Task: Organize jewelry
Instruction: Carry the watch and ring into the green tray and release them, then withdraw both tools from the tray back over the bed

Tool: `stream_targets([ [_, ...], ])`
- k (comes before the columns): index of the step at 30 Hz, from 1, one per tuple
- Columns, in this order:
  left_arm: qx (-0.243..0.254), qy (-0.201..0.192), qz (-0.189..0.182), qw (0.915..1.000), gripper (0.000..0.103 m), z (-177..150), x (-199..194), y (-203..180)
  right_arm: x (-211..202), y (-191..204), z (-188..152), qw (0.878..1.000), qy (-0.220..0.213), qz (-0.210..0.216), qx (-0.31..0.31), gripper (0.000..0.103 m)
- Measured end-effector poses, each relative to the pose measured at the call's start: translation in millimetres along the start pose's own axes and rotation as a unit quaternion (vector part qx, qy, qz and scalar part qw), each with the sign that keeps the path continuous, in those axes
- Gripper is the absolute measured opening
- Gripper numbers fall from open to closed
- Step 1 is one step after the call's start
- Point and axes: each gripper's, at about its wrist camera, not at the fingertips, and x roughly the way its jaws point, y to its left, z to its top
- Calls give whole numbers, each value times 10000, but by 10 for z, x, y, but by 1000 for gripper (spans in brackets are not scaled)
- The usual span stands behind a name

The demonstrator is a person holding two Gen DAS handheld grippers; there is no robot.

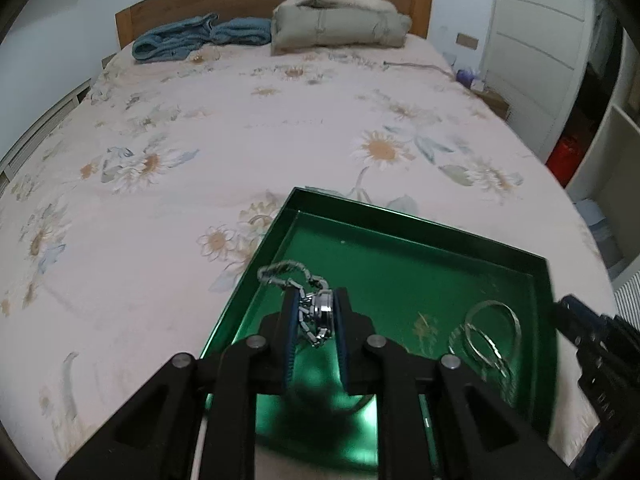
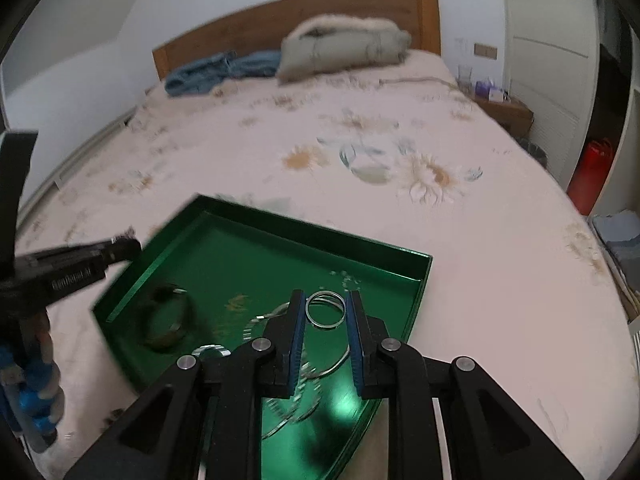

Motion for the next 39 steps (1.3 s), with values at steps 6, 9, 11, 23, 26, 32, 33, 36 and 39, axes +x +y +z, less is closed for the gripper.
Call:
stream_targets([
  [6,-6,357,324,9988,15,58,474,-14,437,-98,55,9987,351,-231,-276,20],
  [9,-33,512,376,9980,15,16,617,17,537,-102,66,9976,412,-343,-431,20],
  [11,8,587,360,9976,16,-39,679,32,599,-93,40,9966,472,-408,-541,20],
  [23,-85,488,-80,9987,17,-35,461,245,364,-44,73,9971,273,-422,-575,42],
  [26,-122,245,-264,9993,18,27,74,338,23,-2,111,9983,48,-315,-495,42],
  [32,-120,-335,-364,9987,21,5,-955,524,-969,190,44,9975,-443,-4,-546,43],
  [33,-111,-413,-358,9984,21,-18,-1087,547,-1155,228,11,9971,-511,37,-562,44],
  [36,-81,-670,-402,9969,21,-167,-1637,648,-1704,326,-132,9955,-722,172,-588,47],
  [39,-120,-915,-394,9950,21,-392,-2153,766,-2174,385,-295,9940,-904,280,-546,52],
])
